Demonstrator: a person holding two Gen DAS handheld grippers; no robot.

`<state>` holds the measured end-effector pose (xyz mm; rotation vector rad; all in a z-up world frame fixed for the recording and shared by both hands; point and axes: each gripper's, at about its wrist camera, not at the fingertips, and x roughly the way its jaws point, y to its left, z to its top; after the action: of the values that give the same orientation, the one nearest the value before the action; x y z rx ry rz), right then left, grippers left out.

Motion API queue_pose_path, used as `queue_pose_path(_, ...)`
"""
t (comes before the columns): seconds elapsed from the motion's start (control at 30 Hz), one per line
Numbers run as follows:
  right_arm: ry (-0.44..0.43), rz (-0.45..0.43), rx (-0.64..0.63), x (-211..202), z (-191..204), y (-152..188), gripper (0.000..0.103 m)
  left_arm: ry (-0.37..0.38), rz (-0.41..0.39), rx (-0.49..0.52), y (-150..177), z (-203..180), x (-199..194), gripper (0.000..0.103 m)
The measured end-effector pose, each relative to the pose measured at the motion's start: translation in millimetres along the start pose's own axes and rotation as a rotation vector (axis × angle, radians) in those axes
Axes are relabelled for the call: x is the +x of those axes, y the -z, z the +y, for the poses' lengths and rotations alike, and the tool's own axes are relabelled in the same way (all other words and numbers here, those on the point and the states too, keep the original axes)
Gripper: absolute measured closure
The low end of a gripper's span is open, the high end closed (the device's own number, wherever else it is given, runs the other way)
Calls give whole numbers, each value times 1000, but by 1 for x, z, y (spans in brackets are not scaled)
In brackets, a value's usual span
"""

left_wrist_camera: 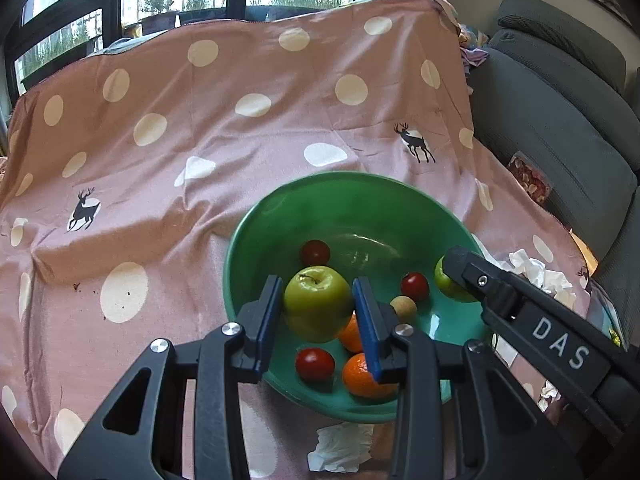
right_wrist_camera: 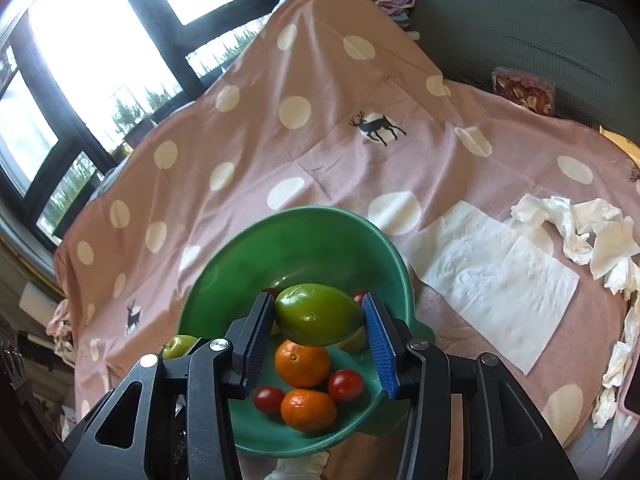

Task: Organize fruits
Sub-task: 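Open the left gripper to release the apple while the right gripper releases the lime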

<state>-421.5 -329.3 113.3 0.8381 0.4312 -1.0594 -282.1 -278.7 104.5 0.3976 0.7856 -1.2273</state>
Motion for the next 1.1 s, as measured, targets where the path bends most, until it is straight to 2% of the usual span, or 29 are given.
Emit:
queue_pose_path(0.53,31,40,8,13,-5,1,55,12,68,6,5,-3,21,67)
queue_pose_path(1.1,53,55,-12,17,-5,3,55,10,96,-2,7,-2,32,67)
